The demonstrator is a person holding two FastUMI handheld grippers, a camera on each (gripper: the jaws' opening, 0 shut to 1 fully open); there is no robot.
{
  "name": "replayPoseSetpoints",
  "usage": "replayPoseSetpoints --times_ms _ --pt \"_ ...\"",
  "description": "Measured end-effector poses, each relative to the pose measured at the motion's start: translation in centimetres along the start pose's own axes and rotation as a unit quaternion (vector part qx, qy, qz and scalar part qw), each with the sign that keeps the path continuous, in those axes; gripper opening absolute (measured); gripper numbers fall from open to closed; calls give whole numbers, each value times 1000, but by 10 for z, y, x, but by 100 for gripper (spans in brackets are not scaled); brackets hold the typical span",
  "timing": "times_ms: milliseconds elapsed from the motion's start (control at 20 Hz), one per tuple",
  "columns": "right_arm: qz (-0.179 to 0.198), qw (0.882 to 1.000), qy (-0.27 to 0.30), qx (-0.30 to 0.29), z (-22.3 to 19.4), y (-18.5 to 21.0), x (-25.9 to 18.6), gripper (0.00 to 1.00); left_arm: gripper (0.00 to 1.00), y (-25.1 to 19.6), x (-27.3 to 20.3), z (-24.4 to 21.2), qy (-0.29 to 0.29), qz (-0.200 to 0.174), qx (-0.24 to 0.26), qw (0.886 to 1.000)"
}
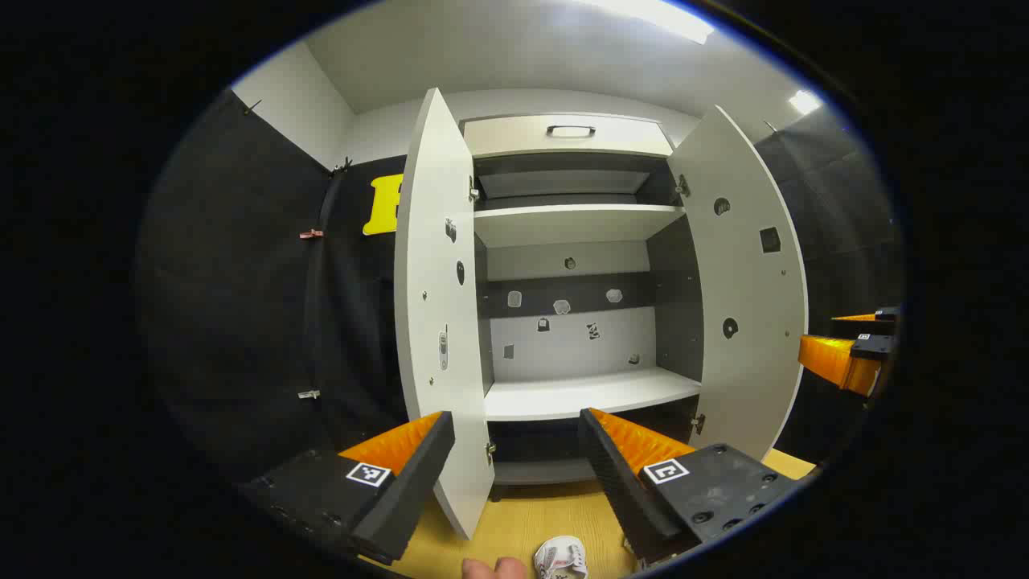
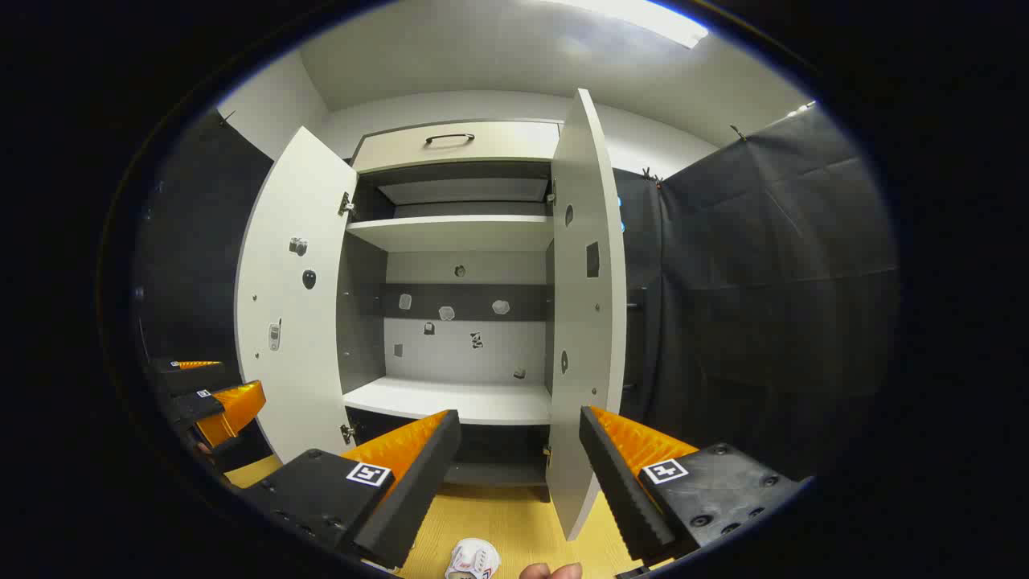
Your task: Grab one shoe with the right hand and put it into the shoe cabinet, grab the other shoe with the left hand and put it into the shoe cabinet; then close the right door with the right hand and the left door with the left hand.
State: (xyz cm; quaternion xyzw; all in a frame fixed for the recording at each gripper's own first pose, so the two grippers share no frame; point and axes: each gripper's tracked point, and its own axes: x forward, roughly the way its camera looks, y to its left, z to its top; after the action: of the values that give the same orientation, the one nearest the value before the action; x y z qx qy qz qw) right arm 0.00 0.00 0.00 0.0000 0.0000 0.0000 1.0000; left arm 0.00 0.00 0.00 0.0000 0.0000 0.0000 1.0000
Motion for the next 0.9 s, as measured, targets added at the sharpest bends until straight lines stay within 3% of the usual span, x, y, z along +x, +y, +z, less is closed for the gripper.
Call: replayPoseSetpoints --times_ms 900 --pt "8 1000 5 1 -6 11 -5 98 98 12 -5 1 -9 10 2 1000"
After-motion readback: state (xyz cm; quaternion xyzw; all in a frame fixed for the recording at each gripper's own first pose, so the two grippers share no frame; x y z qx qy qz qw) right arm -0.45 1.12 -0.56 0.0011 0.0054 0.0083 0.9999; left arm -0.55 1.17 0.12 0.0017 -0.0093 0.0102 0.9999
